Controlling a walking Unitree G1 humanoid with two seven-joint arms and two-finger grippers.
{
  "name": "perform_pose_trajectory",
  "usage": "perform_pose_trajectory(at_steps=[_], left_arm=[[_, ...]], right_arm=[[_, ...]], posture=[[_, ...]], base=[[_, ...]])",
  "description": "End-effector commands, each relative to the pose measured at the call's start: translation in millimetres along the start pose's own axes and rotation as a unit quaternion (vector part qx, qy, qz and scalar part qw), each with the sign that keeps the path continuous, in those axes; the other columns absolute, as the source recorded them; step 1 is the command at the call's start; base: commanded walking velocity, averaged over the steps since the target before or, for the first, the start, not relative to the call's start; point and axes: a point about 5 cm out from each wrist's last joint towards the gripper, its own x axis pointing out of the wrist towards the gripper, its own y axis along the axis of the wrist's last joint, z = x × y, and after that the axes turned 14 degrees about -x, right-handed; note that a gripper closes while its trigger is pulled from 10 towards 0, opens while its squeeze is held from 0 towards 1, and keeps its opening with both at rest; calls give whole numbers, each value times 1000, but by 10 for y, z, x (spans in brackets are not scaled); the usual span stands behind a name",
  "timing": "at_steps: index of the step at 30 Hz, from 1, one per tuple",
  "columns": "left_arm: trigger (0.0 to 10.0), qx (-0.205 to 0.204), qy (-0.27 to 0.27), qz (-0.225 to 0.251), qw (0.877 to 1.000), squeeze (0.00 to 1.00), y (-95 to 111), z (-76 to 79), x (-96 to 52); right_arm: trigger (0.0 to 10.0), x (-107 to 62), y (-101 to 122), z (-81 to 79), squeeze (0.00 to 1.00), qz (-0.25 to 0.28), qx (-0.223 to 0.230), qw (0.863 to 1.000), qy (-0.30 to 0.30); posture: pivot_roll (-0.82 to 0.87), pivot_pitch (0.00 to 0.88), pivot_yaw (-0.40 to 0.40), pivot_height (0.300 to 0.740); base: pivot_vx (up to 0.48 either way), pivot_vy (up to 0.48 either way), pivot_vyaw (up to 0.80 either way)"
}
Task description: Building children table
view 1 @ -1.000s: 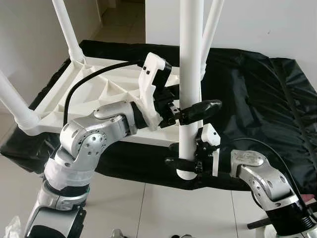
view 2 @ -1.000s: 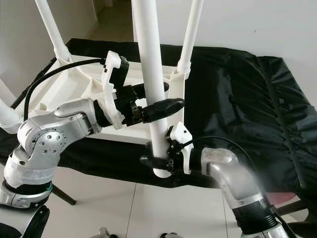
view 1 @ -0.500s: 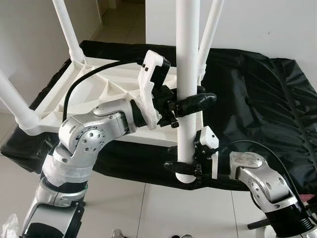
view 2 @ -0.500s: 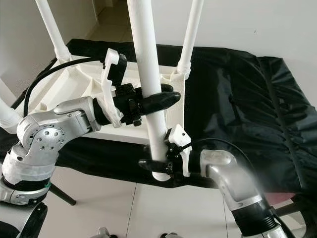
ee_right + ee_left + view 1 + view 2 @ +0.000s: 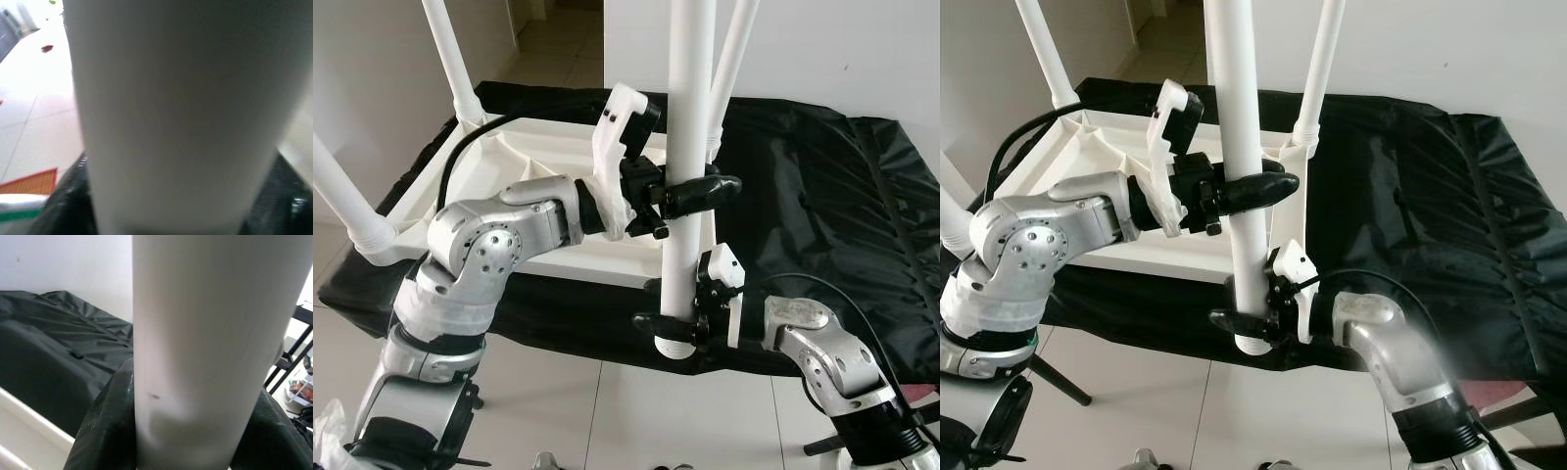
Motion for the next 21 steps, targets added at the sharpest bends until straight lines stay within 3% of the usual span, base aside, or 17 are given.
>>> perform_pose_trajectory(at_steps=[1, 3, 4, 5, 8, 12, 17, 21], left_arm=[[10000, 0, -38, -4, 999, 0, 62, 75, 6], [10000, 6, -34, 3, 999, 0, 126, 75, 11], [10000, 18, -18, 10, 1000, 0, 188, 58, 14], [10000, 30, 1, 13, 999, 0, 238, 31, 21], [10000, 38, 30, 16, 999, 0, 304, -26, 45], [10000, 46, 68, 37, 996, 0, 445, -64, 117], [10000, 51, 96, 39, 993, 0, 468, -106, 159], [10000, 61, 150, 59, 985, 0, 538, -214, 263]], right_arm=[[10000, -24, 43, 83, 1000, 6, -4, 1000, -27], [10000, -12, 70, 123, 1000, 11, -7, 999, -44], [10000, 1, 96, 166, 620, 15, -9, 998, -63], [10000, 14, 116, 205, 0, 16, -12, 997, -79], [10000, 37, 141, 272, 0, 17, -17, 994, -110], [10000, 150, 198, 453, 0, 19, -12, 980, -200], [10000, 213, 241, 485, 0, 28, -9, 974, -224], [10000, 384, 281, 545, 0, 24, 10, 953, -301]], posture=[[6, 74, 8, 740], [3, 77, 10, 740], [4, 78, 9, 740], [5, 79, 10, 740], [5, 78, 10, 740], [5, 79, 13, 740], [9, 79, 12, 740], [14, 83, 9, 740]], base=[[0, 0, 0], [0, 0, 0], [0, 0, 0], [0, 0, 0], [0, 0, 0], [0, 0, 0], [0, 0, 0], [0, 0, 0]])
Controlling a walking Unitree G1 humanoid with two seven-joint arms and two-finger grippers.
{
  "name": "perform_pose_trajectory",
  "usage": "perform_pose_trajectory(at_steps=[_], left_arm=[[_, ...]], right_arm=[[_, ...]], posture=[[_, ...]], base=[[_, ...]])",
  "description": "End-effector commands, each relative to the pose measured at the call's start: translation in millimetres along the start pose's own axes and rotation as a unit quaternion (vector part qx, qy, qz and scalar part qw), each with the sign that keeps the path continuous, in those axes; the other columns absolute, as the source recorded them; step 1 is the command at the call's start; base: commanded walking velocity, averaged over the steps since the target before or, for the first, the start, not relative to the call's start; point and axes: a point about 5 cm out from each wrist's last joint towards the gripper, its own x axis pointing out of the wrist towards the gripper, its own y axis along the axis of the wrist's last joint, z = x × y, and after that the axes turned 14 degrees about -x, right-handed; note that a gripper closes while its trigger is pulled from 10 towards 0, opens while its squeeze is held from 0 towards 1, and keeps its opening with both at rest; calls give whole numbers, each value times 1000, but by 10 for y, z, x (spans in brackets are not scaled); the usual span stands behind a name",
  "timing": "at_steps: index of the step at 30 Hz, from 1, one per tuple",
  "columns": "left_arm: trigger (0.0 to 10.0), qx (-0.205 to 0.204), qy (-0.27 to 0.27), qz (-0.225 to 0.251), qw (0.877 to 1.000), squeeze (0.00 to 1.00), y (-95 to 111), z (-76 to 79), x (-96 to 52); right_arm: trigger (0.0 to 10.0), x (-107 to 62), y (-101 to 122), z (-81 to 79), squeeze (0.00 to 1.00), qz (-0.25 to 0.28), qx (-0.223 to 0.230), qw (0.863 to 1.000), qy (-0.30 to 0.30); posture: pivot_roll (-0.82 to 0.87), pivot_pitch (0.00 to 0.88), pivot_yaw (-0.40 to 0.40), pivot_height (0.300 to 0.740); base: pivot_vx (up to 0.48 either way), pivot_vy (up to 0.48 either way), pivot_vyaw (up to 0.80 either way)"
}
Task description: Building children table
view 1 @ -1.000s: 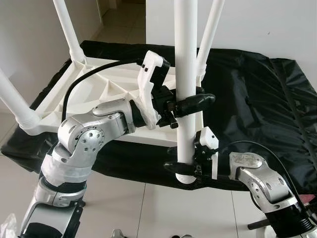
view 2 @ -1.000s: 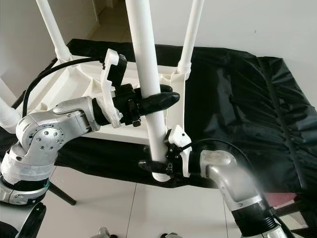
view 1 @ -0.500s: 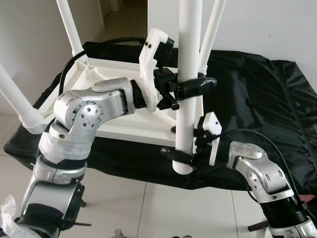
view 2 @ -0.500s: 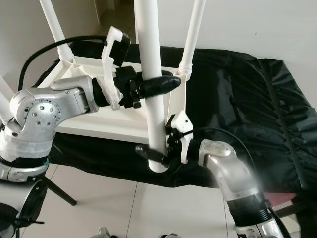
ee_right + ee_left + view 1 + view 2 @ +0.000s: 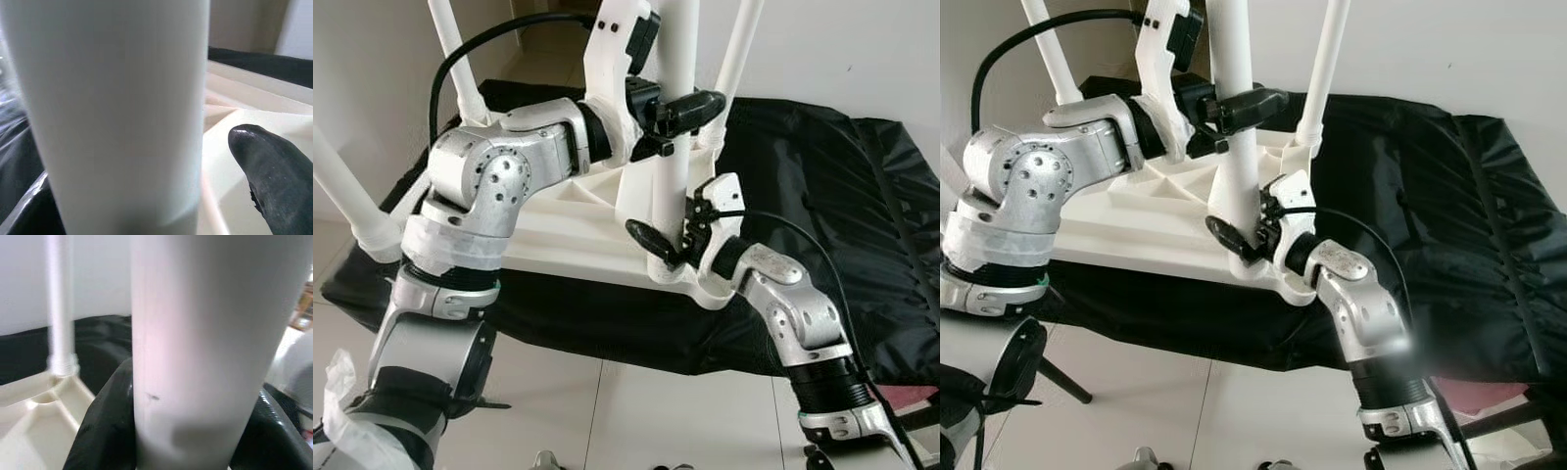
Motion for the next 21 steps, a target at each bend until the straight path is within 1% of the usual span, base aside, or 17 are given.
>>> perform_pose_trajectory(at_steps=[1, 2, 3, 4, 5, 6, 8, 9, 10, 12, 16, 18, 20, 21], left_arm=[[10000, 5, -1, 9, 1000, 0, 28, 44, 71], [10000, 11, 13, 13, 1000, 0, 33, 26, 96], [10000, 11, 13, 13, 1000, 0, 33, 26, 96], [10000, 17, 27, 19, 999, 0, 41, 8, 119], [10000, 17, 27, 19, 999, 0, 41, 8, 119], [10000, 26, 42, 25, 998, 0, 51, -9, 146], [10000, 32, 52, 28, 998, 0, 58, -17, 161], [10000, 41, 68, 37, 996, 0, 80, -18, 192], [10000, 41, 68, 37, 996, 0, 80, -18, 192], [10000, 46, 83, 44, 995, 0, 95, -18, 215], [10000, 46, 92, 51, 993, 0, 102, -17, 241], [10000, 53, 102, 53, 992, 0, 103, -10, 267], [10000, 53, 102, 53, 992, 0, 103, -10, 267], [10000, 58, 105, 55, 991, 0, 102, 10, 292]], right_arm=[[10000, 43, 1, 22, 0, -6, -2, 999, -39], [10000, 71, -6, -1, 0, -9, 1, 999, -52], [10000, 71, -6, -1, 0, -9, 1, 999, -52], [10000, 94, -7, -32, 0, -10, 1, 998, -65], [10000, 94, -7, -32, 0, -10, 1, 998, -65], [10000, 120, -10, -70, 0, -11, 1, 997, -81], [10000, 135, -10, -93, 0, -12, 1, 996, -91], [10000, 162, -19, -132, 0, -19, -5, 993, -118], [10000, 162, -19, -132, 0, -19, -5, 993, -118], [10000, 182, -24, -151, 0, -23, -14, 990, -140], [10000, 204, -20, -155, 0, -24, -15, 987, -159], [10000, 214, -11, -152, 0, -25, -19, 984, -175], [10000, 214, -11, -152, 0, -25, -19, 984, -175], [10000, 220, -10, -148, 0, -27, -19, 982, -188]], posture=[[14, 84, 8, 740], [14, 84, 8, 740], [14, 84, 8, 740], [15, 86, 8, 740], [15, 86, 8, 740], [15, 86, 8, 740], [15, 86, 8, 740], [16, 92, 8, 740], [16, 92, 8, 740], [15, 93, 12, 740], [15, 93, 12, 740], [14, 96, 15, 740], [14, 96, 15, 740], [16, 94, 12, 740]], base=[[0, 0, 0], [0, 0, 0], [0, 0, 0], [0, 0, 0], [0, 0, 0], [0, 0, 0], [0, 0, 0], [0, 0, 0], [0, 0, 0], [0, 0, 0], [0, 0, 0], [0, 0, 0], [0, 0, 0], [0, 0, 0]])
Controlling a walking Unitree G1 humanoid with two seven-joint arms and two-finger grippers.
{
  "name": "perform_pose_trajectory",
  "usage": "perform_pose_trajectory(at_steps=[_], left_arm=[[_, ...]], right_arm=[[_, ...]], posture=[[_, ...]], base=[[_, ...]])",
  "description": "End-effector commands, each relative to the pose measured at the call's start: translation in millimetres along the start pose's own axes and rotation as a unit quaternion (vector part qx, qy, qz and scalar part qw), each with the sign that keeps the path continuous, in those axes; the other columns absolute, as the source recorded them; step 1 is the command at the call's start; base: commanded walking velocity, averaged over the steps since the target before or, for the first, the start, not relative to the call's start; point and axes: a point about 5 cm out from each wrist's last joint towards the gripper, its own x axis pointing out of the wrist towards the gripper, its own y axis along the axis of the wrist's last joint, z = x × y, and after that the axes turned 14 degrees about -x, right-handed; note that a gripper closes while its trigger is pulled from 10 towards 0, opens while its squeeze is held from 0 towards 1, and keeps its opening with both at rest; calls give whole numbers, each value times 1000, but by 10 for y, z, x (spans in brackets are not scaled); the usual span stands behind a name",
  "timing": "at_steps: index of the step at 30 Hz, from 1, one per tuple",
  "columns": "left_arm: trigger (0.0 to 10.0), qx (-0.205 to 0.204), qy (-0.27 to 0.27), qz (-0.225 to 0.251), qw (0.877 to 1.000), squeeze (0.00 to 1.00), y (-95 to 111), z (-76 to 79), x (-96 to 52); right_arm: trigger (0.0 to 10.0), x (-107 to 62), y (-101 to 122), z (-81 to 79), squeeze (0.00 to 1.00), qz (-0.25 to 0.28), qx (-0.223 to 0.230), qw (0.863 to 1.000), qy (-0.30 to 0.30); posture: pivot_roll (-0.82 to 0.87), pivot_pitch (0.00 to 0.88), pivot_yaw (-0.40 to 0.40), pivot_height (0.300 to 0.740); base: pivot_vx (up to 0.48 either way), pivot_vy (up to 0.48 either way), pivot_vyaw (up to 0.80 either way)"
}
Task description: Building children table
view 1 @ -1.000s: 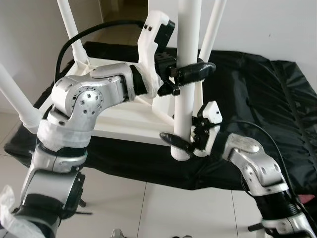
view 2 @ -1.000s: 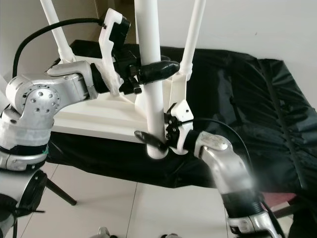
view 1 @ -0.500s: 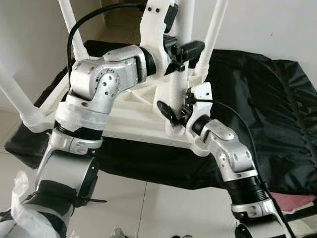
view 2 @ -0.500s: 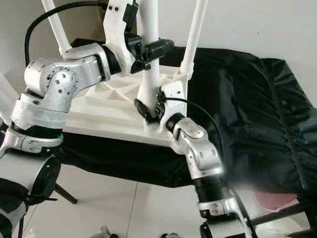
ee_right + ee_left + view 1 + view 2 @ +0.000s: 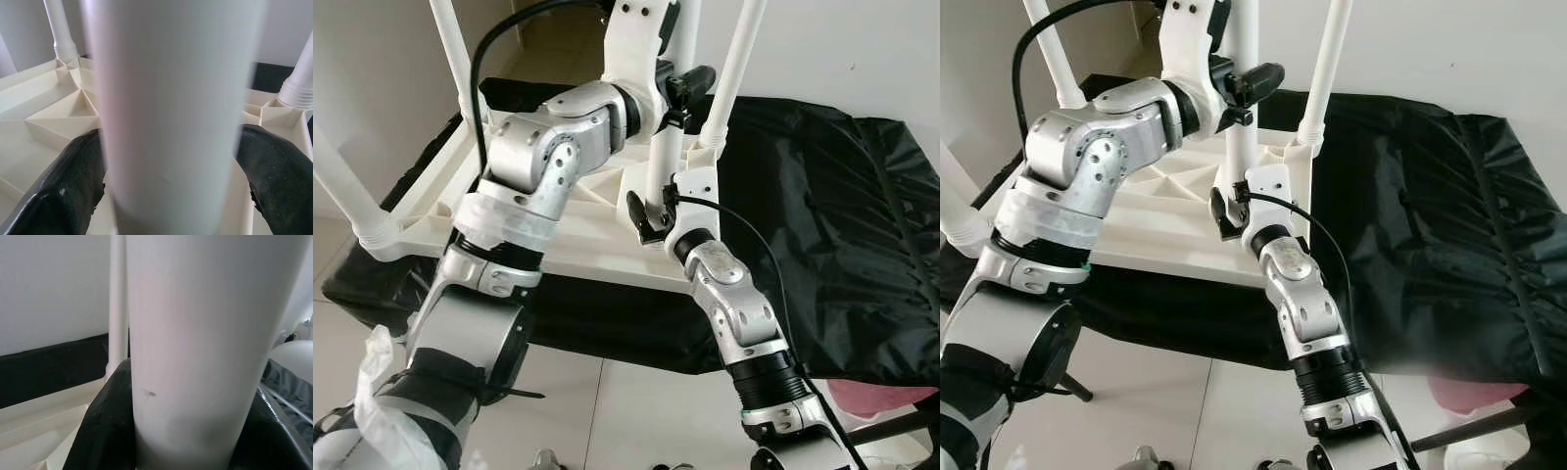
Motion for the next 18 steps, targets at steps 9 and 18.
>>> perform_pose_trajectory(at_steps=[9, 18], left_arm=[[10000, 26, 8, 25, 999, 0, 57, 125, 84], [10000, 29, 7, 26, 999, 0, 48, 140, 100]], right_arm=[[9020, 38, 23, 15, 0, 3, -10, 999, -47], [2000, 54, 47, 40, 0, 10, -16, 998, -58]], posture=[[13, 92, 12, 740], [12, 90, 11, 740]], base=[[0, 0, 0], [0, 0, 0]])
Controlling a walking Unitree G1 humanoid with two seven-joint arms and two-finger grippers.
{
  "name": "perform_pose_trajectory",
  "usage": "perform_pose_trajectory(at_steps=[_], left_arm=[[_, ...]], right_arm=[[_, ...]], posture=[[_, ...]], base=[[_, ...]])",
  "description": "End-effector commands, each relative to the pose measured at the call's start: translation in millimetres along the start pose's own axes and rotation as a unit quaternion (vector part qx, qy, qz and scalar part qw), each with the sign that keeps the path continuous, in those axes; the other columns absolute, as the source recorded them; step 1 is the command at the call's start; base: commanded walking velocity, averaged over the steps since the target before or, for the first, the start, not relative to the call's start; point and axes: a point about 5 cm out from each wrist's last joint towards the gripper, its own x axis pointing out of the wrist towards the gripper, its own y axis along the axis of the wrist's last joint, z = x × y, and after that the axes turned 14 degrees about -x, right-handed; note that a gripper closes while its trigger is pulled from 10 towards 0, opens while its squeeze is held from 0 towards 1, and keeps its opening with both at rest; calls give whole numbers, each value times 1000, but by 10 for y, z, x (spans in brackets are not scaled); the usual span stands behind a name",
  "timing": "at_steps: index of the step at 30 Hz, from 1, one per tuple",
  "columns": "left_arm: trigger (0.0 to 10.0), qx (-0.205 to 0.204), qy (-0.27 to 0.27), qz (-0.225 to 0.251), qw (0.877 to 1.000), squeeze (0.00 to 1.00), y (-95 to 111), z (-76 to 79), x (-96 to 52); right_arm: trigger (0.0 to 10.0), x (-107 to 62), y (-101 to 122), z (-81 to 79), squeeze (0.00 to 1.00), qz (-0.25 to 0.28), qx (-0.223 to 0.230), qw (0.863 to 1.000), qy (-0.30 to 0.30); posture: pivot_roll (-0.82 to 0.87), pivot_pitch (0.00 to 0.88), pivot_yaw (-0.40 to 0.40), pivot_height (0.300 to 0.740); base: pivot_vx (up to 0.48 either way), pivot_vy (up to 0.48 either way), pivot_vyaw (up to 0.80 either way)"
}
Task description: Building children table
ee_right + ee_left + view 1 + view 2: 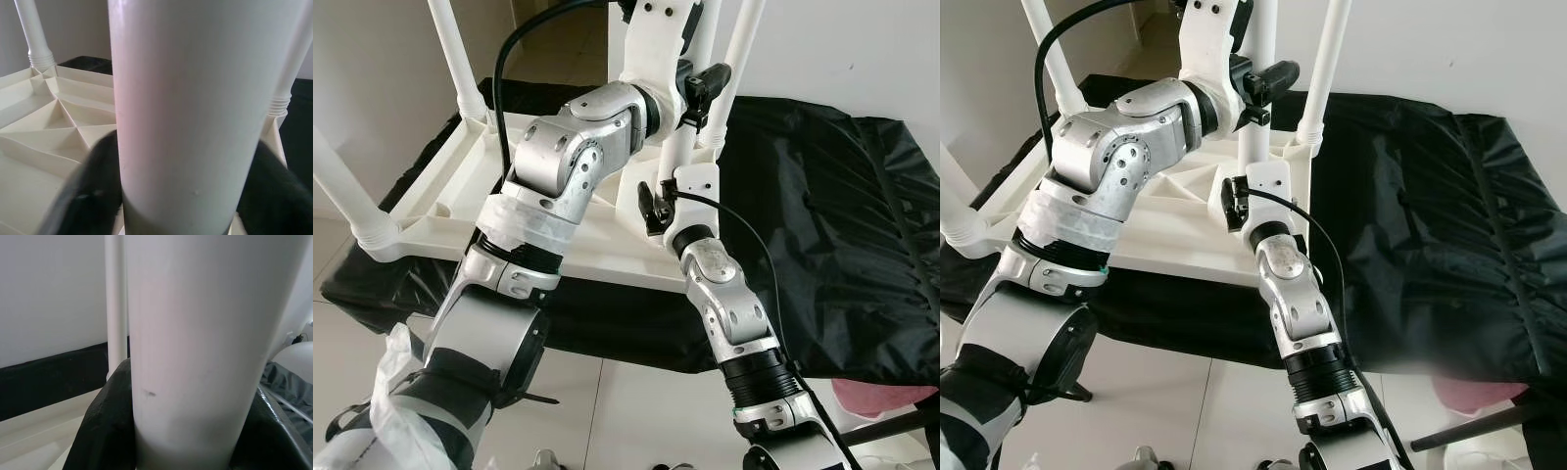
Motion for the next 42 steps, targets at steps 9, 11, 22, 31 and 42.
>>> perform_pose_trajectory(at_steps=[9, 11, 22, 31, 42], left_arm=[[10000, 21, -4, 13, 1000, 0, 61, 68, 30], [10000, 31, -9, 15, 999, 0, 64, 89, 33], [10000, 22, -32, 24, 999, 1000, 41, 140, 27], [10000, -3, -85, 50, 995, 0, 84, 249, -37], [10000, -61, -75, 63, 993, 0, 60, 159, -107]], right_arm=[[0, 28, 2, 49, 0, 0, 9, 1000, -18], [0, 30, -5, 59, 0, -3, 14, 1000, -22], [10000, 38, -29, 88, 0, -17, 41, 998, -34], [10000, 53, -59, 173, 0, -28, 58, 996, -55], [10000, 53, -108, 402, 0, -34, 58, 993, -97]], posture=[[13, 84, 11, 740], [12, 81, 12, 740], [10, 78, 11, 740], [11, 73, 8, 740], [10, 86, 9, 740]], base=[[0, 0, 0], [0, 0, 0], [0, 0, 0], [0, 0, 0], [0, 0, 0]])
